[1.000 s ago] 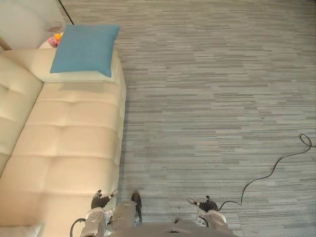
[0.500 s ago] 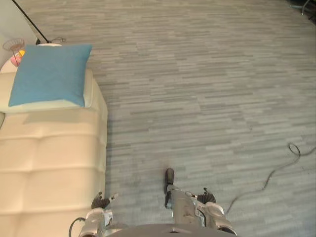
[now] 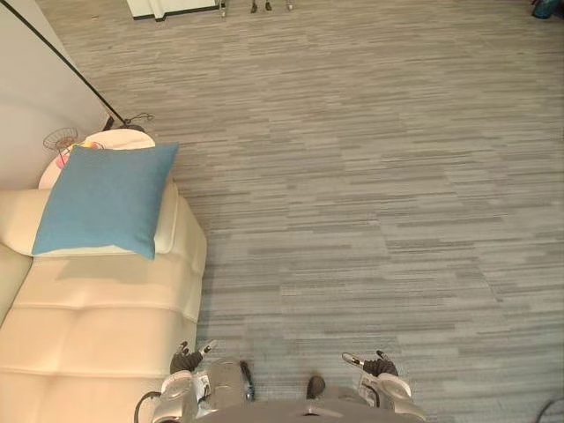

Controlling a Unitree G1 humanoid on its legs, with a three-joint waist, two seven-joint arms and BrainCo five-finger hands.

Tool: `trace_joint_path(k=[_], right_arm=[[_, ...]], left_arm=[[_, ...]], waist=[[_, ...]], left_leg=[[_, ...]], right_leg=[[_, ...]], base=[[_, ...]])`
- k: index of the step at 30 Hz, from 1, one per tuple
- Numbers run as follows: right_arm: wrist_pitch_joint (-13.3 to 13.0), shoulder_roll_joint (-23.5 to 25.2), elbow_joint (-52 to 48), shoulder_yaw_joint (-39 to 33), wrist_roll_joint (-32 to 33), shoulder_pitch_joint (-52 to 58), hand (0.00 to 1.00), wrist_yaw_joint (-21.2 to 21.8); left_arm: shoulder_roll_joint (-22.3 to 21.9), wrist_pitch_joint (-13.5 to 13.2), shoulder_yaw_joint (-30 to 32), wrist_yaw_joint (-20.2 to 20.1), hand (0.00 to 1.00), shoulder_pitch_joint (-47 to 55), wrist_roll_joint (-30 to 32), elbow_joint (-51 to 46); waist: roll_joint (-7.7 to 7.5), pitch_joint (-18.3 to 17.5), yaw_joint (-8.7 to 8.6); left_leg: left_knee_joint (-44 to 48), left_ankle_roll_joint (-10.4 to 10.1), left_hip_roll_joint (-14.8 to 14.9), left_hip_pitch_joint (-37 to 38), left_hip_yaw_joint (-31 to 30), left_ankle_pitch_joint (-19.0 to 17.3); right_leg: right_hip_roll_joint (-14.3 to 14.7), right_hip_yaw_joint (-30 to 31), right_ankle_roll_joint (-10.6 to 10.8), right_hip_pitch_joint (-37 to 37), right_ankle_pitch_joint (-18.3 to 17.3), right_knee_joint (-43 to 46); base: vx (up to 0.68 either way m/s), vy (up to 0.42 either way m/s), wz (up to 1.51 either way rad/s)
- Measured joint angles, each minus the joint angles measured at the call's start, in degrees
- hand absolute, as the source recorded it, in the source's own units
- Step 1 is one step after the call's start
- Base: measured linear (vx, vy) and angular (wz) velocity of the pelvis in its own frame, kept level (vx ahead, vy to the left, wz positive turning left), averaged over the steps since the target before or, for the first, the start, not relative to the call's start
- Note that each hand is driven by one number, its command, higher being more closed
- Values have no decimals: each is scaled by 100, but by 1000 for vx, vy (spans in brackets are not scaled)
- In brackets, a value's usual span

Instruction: Pick up cushions and gather them together orderly.

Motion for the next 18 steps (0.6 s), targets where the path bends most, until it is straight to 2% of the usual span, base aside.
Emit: trace_joint_path(k=[1,2,3,4,6,7,8,9,11,12,13,14,15,16,17,18], right_arm=[[0,-1,2,7,-2,2,0,-2],[2,0,1,28,-3,7,0,-3],[7,-21,24,30,-4,7,0,-4],[23,60,77,36,-7,-31,0,-3],[27,87,117,35,-8,9,0,-1],[25,92,142,36,-16,32,0,3],[12,55,276,41,-25,-17,0,8],[9,53,310,50,-25,-47,0,10],[1,100,348,208,-145,-96,0,17],[-10,76,334,275,-219,-98,0,15],[-14,70,331,272,-231,-64,0,15],[-15,68,339,265,-229,-61,0,16],[-14,69,338,267,-229,-52,0,17],[-23,48,327,266,-228,-70,0,18],[-23,-8,326,267,-228,-60,0,20],[-26,-28,325,261,-228,-44,0,20]], left_arm=[[-9,4,3,0,0,4,-1,1],[-22,3,11,4,0,-3,-3,-3],[-9,7,5,12,0,-12,4,31],[48,9,12,9,0,-22,7,90],[83,7,32,10,0,-26,-3,88],[132,7,51,15,0,-25,-8,102],[122,7,67,26,0,-19,-12,166],[123,7,60,27,0,-18,-13,198],[224,15,10,33,0,-10,-178,299],[282,42,6,51,0,14,-377,343],[306,35,20,120,0,99,-511,321],[311,35,28,154,0,107,-532,330],[312,43,48,163,0,112,-542,335],[312,46,90,162,0,118,-568,367],[287,49,129,160,0,127,-568,394],[273,49,154,159,0,129,-566,401]], waist=[[14,-11,49],[9,-19,104],[-21,-96,160],[-181,-232,143],[-272,-242,109],[-313,-283,146],[-279,-337,214],[-272,-344,221],[-374,-324,120],[-407,-336,93],[-377,-304,93],[-377,-292,105],[-378,-294,104],[-381,-270,85],[-352,-250,4],[-331,-236,-50]], left_leg=[[-461,16,-81,-35,-56,389],[-508,22,-108,-75,-84,596],[-521,193,-206,-70,-132,937],[-391,538,-435,-53,-114,797],[-73,699,-523,-71,-99,598],[183,756,-587,-45,-93,392],[305,779,-606,181,-68,-2],[284,781,-619,273,-66,-138],[304,829,-727,678,-64,-285],[233,830,-761,979,-139,-286],[-2,865,-814,1436,-250,-307],[-174,915,-821,1689,-328,-341],[-273,926,-839,1805,-389,-371],[-500,922,-843,2091,-509,-406],[-592,921,-800,2246,-665,-406],[-612,918,-765,2293,-804,-410]], right_leg=[[-26,47,84,73,-57,-74],[-40,113,133,127,-91,-126],[-65,216,224,231,-151,-232],[-286,265,326,315,-184,-295],[-404,326,399,403,-112,-250],[-513,466,440,425,-132,-12],[-546,742,667,139,-261,988],[-573,793,826,-63,-301,1533],[-716,1077,1628,-917,-15,3920],[-742,1022,1682,-1131,14,4676],[-783,744,1435,-1321,-95,5180],[-795,600,1170,-1389,-224,5255],[-807,503,1010,-1454,-312,5279],[-823,243,740,-1649,-563,5077],[-768,39,575,-1771,-765,4362],[-657,92,514,-1841,-800,3840]], base=[[376,196,-18],[341,187,-31],[549,235,-24],[573,218,-12],[447,173,8],[476,231,-9],[457,229,-16],[517,244,-16],[413,135,27],[492,80,51],[563,50,44],[308,5,31],[363,-49,29],[339,-87,44],[402,-116,60],[381,-191,103]])
